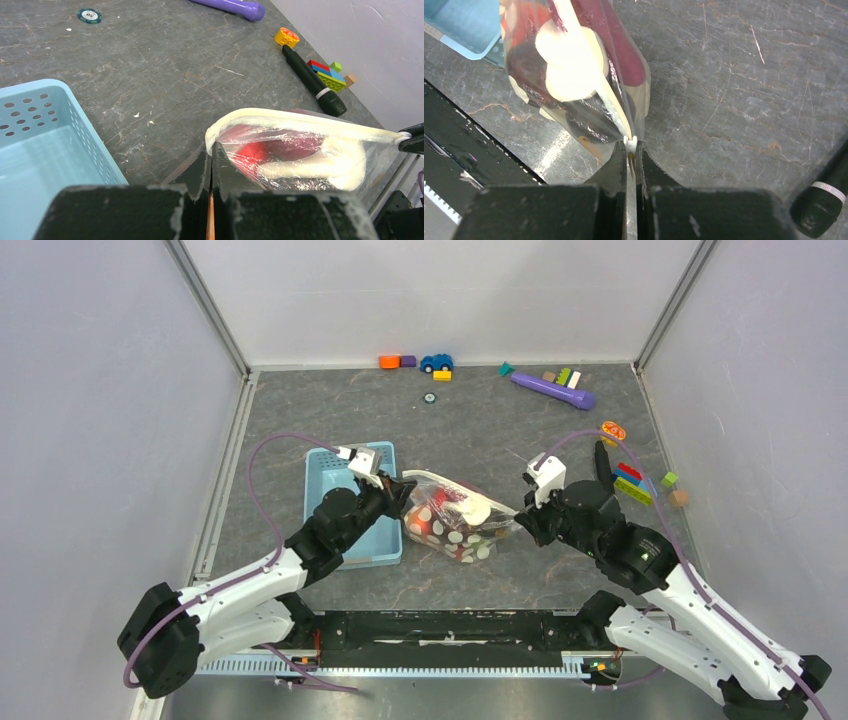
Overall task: Place the food in the zip-top bag and seal the zipper
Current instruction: Zip the zipper food storage bag at the center of the board.
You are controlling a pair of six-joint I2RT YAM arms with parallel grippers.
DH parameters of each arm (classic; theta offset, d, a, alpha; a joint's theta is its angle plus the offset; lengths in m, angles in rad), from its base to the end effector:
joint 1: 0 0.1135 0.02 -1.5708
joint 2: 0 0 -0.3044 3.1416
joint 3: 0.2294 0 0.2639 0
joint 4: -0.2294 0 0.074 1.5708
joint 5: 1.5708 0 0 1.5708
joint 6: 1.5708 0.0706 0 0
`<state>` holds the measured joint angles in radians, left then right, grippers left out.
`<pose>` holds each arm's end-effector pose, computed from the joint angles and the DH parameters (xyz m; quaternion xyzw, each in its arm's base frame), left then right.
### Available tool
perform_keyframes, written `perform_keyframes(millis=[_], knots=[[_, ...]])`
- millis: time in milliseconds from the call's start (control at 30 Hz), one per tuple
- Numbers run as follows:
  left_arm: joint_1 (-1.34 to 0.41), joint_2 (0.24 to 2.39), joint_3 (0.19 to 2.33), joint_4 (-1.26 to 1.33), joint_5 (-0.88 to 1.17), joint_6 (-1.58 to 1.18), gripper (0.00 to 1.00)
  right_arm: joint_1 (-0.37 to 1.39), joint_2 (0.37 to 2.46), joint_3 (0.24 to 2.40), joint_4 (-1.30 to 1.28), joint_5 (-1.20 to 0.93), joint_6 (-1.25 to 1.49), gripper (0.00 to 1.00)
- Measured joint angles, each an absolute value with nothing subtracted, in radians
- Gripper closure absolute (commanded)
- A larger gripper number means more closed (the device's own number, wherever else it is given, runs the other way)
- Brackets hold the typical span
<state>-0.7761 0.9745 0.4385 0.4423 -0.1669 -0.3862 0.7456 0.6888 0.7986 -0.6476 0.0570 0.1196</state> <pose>0.1821 -0.1623 0.2723 0.0877 0.7338 -0.3168 0.5946 0.1188 0.1042 0.3208 -0.2542 0.8313 0.1845 0.4586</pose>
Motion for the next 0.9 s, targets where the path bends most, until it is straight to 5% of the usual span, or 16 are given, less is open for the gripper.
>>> perform_keyframes(millis=[433,500,533,567,900], knots=[[-0.774,0.998,0.453,0.421,-0.150,-0.386,0.98,0.746,0.666,0.804,-0.707,0.123,0.154,1.00],[-0.772,1.008,0.459,0.418,-0.132,-0.385,0.78,0.745,0.667,0.804,-0.714,0.131,0.154,1.00],[-0.770,1.021,0.471,0.412,-0.122,-0.383,0.46,0.745,0.668,0.804,-0.716,0.138,0.155,1.00],[-0.768,1.032,0.484,0.402,-0.120,-0.377,0.04,0.745,0.669,0.804,-0.717,0.146,0.157,1.00],[-0.752,1.046,0.621,0.271,-0.124,-0.363,0.00,0.743,0.793,0.804,-0.721,0.526,0.295,0.99]])
